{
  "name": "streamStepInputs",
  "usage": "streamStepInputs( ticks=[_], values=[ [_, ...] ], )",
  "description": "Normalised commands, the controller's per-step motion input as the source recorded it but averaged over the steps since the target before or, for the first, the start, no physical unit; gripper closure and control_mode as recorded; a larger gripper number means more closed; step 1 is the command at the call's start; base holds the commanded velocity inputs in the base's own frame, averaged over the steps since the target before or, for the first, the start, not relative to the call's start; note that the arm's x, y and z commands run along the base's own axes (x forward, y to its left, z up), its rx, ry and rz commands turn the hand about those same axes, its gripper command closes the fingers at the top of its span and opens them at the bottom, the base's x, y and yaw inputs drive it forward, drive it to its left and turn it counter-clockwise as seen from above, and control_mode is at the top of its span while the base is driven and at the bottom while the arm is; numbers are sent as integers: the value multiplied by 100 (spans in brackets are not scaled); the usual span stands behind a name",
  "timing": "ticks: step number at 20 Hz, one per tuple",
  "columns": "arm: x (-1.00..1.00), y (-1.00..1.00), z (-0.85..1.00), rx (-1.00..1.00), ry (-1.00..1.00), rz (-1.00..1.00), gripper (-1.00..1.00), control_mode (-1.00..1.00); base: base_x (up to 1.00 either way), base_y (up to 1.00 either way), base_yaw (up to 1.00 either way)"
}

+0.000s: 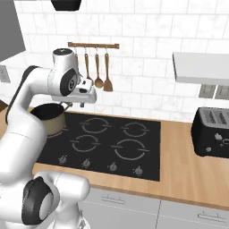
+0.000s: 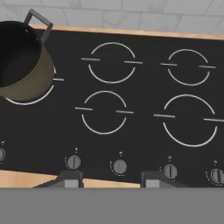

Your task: Pick the kettle from the counter and place it on a stove burner. Then turn the burner on.

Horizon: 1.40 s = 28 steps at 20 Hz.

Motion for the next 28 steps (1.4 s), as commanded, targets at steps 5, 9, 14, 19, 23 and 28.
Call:
streamStepInputs(
  ticks=[5,9,14,19,23,28],
  values=[
    [0,28,-20,0,0,0,-100,-100,0,0,0],
    [0,67,-24,0,0,0,-100,-100,0,0,0],
    [0,69,-17,0,-3,5,-100,-100,0,0,0],
    [3,67,-23,2,-6,21,-100,-100,0,0,0],
    [0,69,-20,5,-3,23,-100,-100,0,0,0],
    [0,74,-8,6,0,21,-100,-100,0,0,0]
  ],
)
